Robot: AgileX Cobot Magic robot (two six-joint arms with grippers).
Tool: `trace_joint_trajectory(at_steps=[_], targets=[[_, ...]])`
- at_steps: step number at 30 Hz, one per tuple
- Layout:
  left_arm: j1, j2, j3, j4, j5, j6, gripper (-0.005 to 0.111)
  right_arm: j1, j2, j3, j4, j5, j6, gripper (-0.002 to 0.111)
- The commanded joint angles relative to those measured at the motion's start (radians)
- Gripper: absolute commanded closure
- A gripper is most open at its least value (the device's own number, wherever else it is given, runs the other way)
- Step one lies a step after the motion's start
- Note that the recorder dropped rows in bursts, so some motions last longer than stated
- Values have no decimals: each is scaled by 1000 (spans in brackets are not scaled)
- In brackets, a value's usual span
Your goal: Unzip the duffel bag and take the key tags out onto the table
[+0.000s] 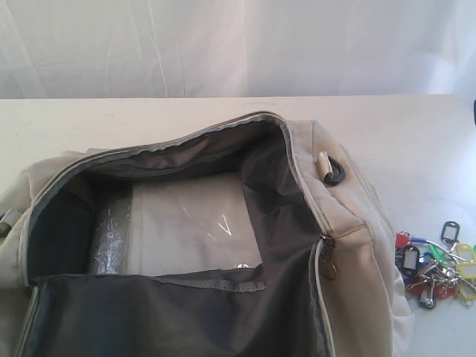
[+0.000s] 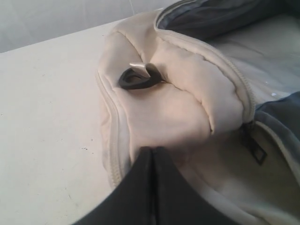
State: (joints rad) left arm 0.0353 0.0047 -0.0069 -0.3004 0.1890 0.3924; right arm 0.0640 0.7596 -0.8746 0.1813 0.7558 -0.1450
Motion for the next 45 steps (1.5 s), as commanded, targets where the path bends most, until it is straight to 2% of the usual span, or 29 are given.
trace_joint_trajectory(at_steps=[1, 13, 18, 21, 25, 27, 35, 41, 45], targets=[[5, -5, 7, -13, -18, -1, 107, -5, -7, 7, 3, -7, -7, 108], [12, -5, 7, -13, -18, -1, 107, -5, -7, 7, 3, -7, -7, 108], [2, -5, 7, 51, -29, 4, 107, -5, -7, 7, 3, -7, -7, 108], [-12, -5, 7, 76, 26, -112, 107, -5, -7, 7, 3, -7, -7, 108], [-30, -5, 7, 233, 57, -401, 107, -5, -7, 7, 3, -7, -7, 108], [-39, -5, 7, 247, 57, -440, 107, -5, -7, 7, 3, -7, -7, 108], [-39, -5, 7, 240, 57, -403, 107, -5, -7, 7, 3, -7, -7, 108], [-54, -5, 7, 148, 57, -303, 107, -5, -7, 7, 3, -7, -7, 108], [-60, -5, 7, 146, 57, -302, 107, -5, -7, 7, 3, -7, -7, 108]])
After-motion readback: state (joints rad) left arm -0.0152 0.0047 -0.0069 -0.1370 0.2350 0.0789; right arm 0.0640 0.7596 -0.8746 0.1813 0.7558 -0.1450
